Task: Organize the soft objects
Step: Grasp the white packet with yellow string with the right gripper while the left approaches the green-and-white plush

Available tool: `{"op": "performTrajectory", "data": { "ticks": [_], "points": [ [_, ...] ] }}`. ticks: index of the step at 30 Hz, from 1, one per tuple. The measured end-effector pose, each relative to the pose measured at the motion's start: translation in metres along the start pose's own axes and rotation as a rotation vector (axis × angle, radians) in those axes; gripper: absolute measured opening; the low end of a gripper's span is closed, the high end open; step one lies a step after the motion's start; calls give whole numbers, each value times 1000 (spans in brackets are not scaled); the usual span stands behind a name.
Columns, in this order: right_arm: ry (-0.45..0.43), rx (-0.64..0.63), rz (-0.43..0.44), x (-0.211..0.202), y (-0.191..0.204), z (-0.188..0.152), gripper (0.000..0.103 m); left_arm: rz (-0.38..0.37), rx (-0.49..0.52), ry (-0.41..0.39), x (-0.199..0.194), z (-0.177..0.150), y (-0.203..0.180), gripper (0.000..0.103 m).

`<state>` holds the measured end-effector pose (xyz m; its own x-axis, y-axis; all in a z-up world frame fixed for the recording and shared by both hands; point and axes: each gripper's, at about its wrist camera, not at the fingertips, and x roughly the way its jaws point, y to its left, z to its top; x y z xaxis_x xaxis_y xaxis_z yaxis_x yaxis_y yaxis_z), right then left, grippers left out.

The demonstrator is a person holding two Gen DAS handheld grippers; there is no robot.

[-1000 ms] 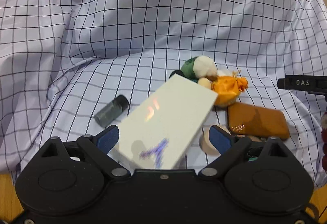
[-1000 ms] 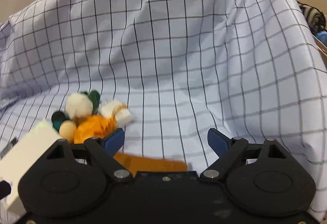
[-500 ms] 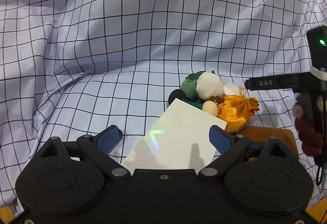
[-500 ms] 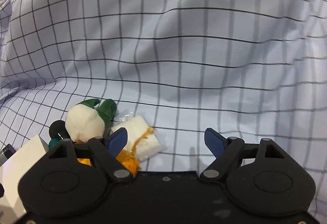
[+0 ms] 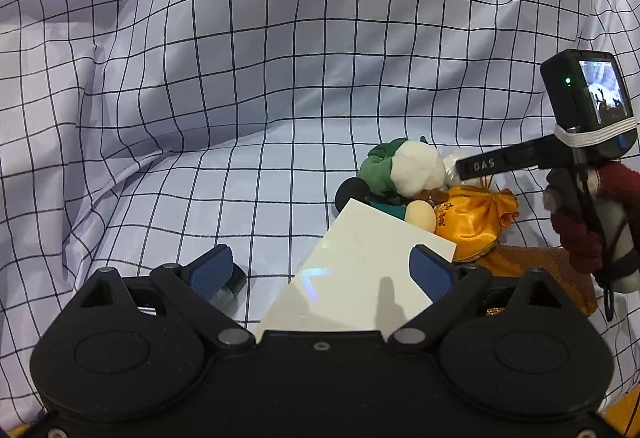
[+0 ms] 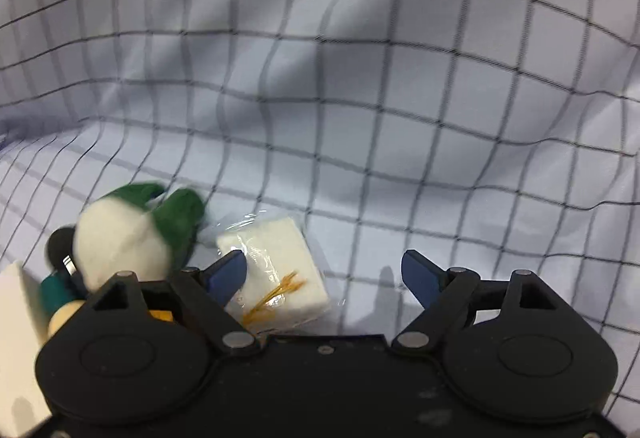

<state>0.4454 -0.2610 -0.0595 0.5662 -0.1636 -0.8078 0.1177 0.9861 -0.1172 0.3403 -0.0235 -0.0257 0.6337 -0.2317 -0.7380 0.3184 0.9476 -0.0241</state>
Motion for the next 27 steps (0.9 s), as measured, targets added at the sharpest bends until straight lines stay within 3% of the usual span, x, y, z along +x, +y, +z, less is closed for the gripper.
{"op": "performTrajectory", "data": {
  "ticks": [5, 17, 21, 22, 23, 27],
  "points": [
    [15, 21, 76, -3, -7, 3, 82, -11, 3, 9, 4, 2, -4, 92],
    [6, -71, 28, 16, 12, -2, 83, -38, 51, 32, 30, 36, -20, 92],
    [12, -56, 80, 19, 6, -2, 72, -37, 95, 47, 47, 49, -27, 92],
    [8, -46, 76, 19, 3, -2, 63, -40, 101, 53, 51, 52, -28, 92],
    [1, -43, 55, 18, 1, -2, 60, -51, 113, 65, 56, 55, -30, 92],
    [-14, -2, 11, 18, -15, -2, 59, -84, 146, 105, 79, 65, -35, 92]
  ]
}}
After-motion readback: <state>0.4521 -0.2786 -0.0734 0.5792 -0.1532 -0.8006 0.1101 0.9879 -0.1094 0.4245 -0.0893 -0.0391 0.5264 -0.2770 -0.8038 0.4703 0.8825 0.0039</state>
